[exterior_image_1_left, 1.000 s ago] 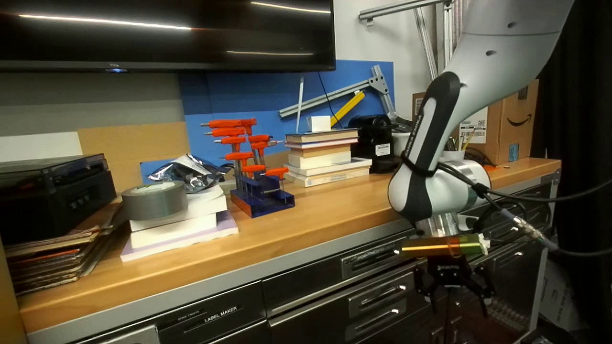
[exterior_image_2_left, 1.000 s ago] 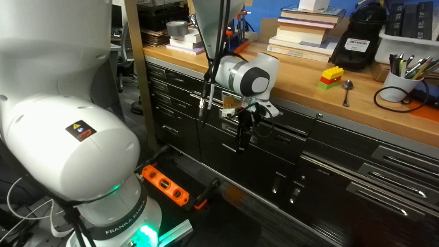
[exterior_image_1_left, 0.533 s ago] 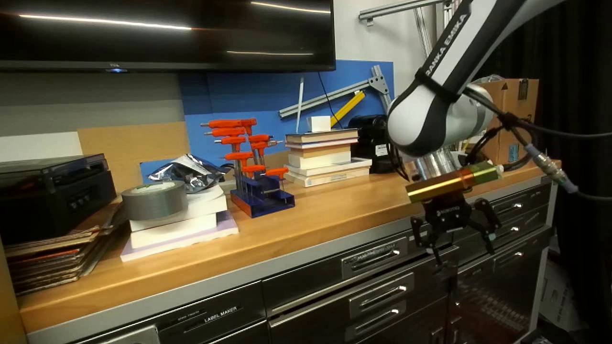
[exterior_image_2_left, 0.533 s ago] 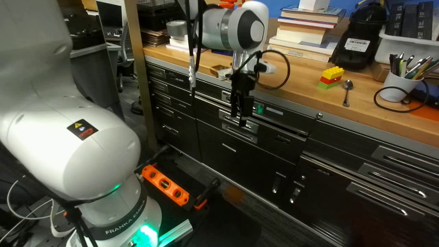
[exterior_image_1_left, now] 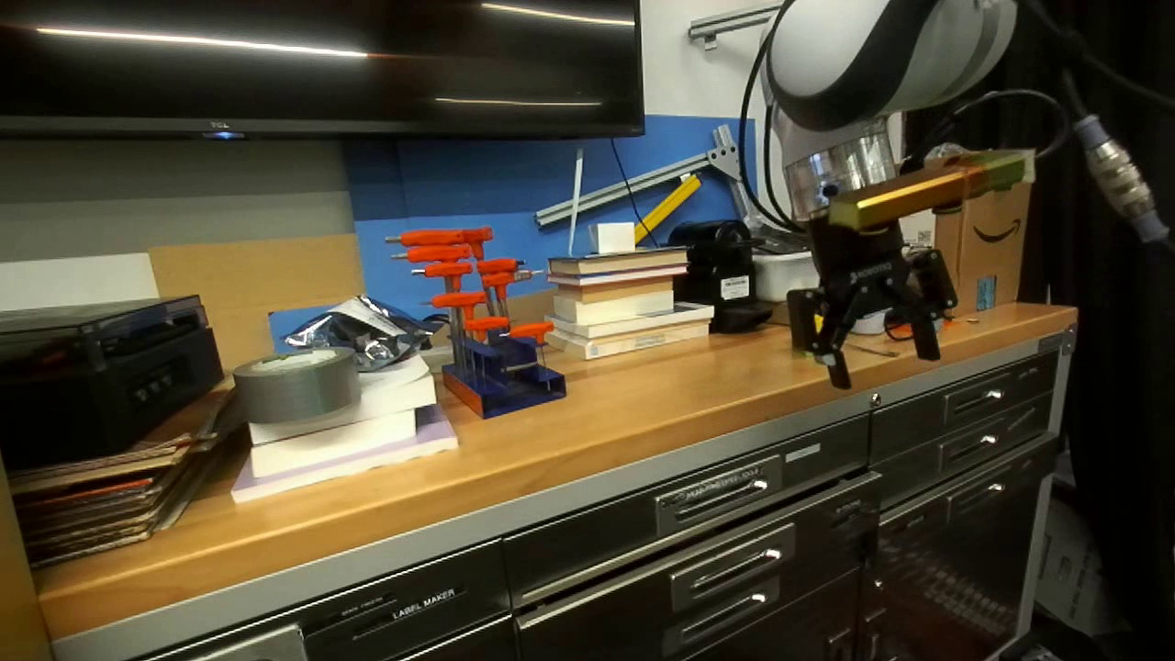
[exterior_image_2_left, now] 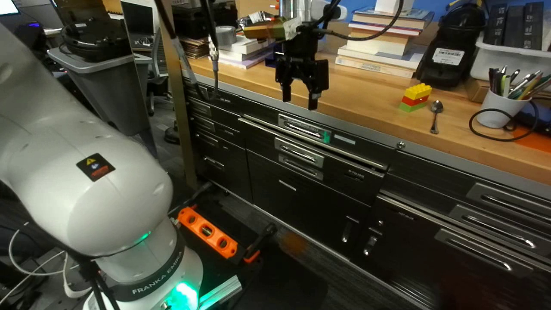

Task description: Pick up the black objects from the table, put them in the drawer and close the drawer.

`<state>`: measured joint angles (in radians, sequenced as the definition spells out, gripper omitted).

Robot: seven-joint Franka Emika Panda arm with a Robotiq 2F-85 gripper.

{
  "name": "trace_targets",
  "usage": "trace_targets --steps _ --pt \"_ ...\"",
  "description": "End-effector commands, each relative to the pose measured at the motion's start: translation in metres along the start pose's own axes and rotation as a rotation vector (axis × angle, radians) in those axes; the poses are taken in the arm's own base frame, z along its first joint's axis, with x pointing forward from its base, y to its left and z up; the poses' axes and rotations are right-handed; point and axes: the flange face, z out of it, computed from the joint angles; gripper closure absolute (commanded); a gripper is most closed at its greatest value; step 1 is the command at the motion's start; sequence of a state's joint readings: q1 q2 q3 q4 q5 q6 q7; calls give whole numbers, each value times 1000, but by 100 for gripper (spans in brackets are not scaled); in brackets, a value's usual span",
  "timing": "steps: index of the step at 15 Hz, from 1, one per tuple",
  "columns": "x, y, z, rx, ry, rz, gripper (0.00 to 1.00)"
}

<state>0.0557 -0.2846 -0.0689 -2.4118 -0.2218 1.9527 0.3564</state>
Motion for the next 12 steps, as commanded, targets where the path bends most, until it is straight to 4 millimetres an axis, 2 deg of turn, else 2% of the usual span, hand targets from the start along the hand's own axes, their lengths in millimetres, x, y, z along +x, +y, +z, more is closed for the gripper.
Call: trace_targets --steps 1,7,12 --pt "-29 8 -33 24 85 -180 0" --pt "-67 9 -56 21 249 -410 0" --pt "-95 16 -79 123 342 -362 0"
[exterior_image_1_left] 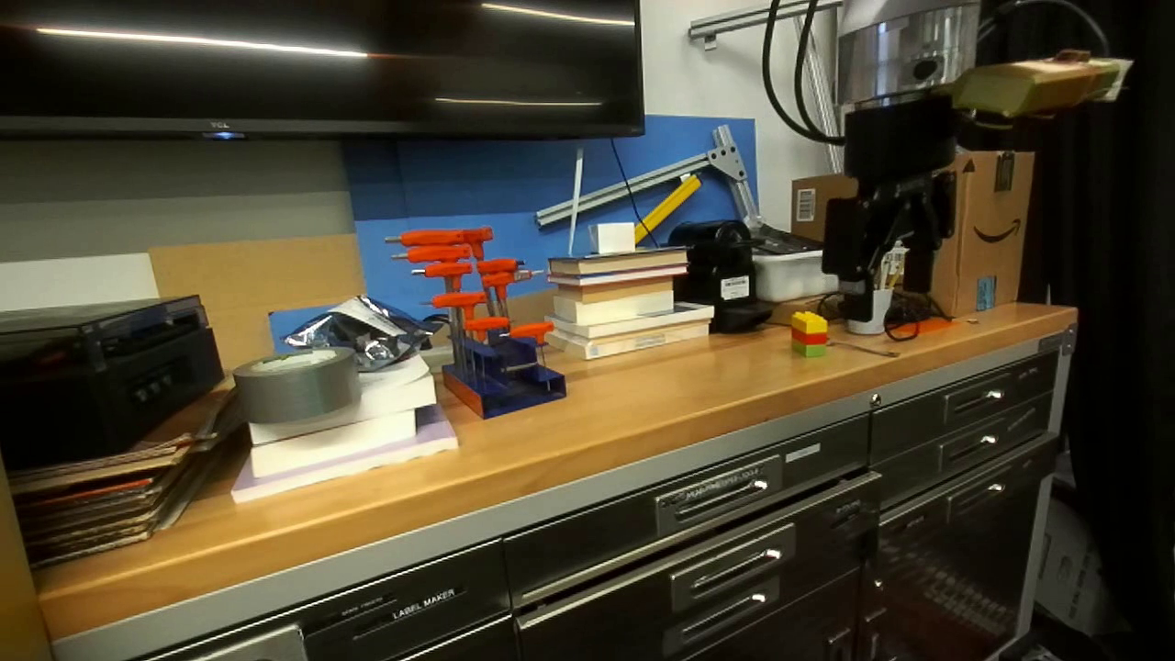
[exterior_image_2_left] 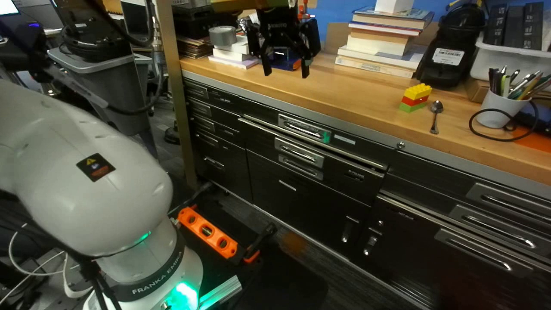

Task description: Pick up the black objects from the table, put them in the drawer and close the drawer.

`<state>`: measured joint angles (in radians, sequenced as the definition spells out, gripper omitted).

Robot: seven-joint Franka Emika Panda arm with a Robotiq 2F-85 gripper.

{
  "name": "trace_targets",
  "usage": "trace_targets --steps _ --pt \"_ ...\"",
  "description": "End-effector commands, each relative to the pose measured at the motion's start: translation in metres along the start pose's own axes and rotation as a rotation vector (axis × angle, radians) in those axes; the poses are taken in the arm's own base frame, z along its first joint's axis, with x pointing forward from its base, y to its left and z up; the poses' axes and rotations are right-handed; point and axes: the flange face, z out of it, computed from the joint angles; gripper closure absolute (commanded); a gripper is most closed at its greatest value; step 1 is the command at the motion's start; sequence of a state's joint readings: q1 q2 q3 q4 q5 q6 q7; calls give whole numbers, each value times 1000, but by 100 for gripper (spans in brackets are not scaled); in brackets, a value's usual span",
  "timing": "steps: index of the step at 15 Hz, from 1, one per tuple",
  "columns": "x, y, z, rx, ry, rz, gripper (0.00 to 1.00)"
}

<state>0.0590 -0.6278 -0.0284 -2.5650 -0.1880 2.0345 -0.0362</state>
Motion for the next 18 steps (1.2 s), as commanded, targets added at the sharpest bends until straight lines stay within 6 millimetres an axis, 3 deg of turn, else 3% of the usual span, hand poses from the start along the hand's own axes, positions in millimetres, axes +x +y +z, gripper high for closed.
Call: trace_targets --steps 1,7,18 --pt "-21 -4 -25 67 78 58 0" --pt "-32 1 -32 134 6 246 0" --pt "-34 4 -20 135 -51 309 0"
